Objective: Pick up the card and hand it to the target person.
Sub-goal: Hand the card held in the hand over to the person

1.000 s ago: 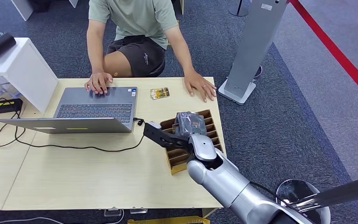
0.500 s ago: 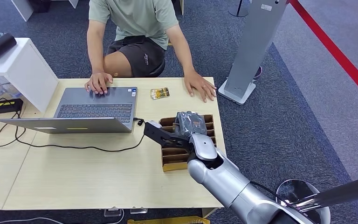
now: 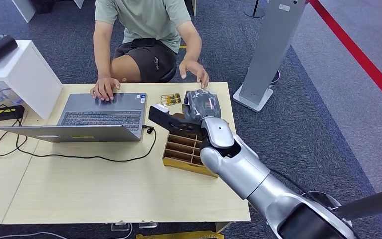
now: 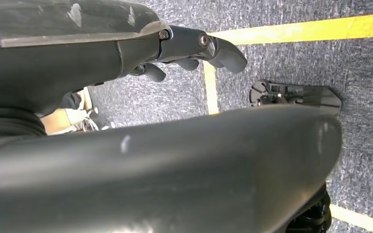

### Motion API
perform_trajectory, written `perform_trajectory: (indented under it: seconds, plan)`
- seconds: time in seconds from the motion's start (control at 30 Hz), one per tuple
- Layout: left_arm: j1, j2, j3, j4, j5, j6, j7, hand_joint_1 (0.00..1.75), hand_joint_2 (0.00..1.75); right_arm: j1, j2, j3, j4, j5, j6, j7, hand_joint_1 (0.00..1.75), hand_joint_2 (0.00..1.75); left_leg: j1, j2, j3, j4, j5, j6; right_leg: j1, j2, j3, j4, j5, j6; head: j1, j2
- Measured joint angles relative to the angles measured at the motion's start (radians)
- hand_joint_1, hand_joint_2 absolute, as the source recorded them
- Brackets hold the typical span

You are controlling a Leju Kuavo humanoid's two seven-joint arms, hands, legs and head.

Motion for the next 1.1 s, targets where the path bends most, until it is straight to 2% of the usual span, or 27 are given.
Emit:
perform_trajectory:
  seconds: [0.27,0.5,0.7,0.83,1.1]
  plan:
    - [-0.014,0.0,-0.009,0.0,-0.033,-0.011,-0.003,0.0,0.0,-0.206,0.039,0.005,0.162,-0.034,-0.126,-0.137,1.4,1.75,0.0,0.0,-0.001,0.0,0.0,0.0,0.0,-0.001,-0.001,0.0,0.0,0.0,0.0,0.0]
    - [-0.013,0.001,-0.01,0.0,-0.03,-0.014,0.006,0.0,0.0,-0.217,0.082,0.015,0.34,-0.058,-0.17,-0.192,1.4,1.75,0.0,0.0,-0.002,0.0,0.0,0.0,0.0,-0.001,-0.001,0.0,0.0,0.0,0.0,0.0]
    - [-0.011,0.006,-0.015,0.0,-0.033,-0.019,0.014,0.0,0.0,-0.207,0.092,0.018,0.454,-0.077,-0.189,-0.204,1.4,1.75,0.0,0.0,-0.001,0.0,0.0,0.0,0.0,-0.001,-0.001,0.0,0.0,0.0,0.001,0.0]
    - [-0.012,0.011,-0.025,0.0,-0.041,-0.028,0.015,0.0,0.0,-0.204,0.091,0.019,0.494,-0.08,-0.193,-0.204,0.0,1.75,0.0,0.0,-0.001,0.0,0.0,0.0,0.0,0.0,-0.002,0.0,0.0,0.0,0.0,0.0]
    - [-0.019,0.012,-0.04,0.0,-0.045,-0.028,0.012,0.0,0.0,-0.199,0.083,0.017,0.534,-0.082,-0.21,-0.201,0.0,1.75,0.0,0.0,-0.001,0.0,0.0,0.0,0.0,0.0,-0.002,0.0,0.0,0.0,0.0,0.0]
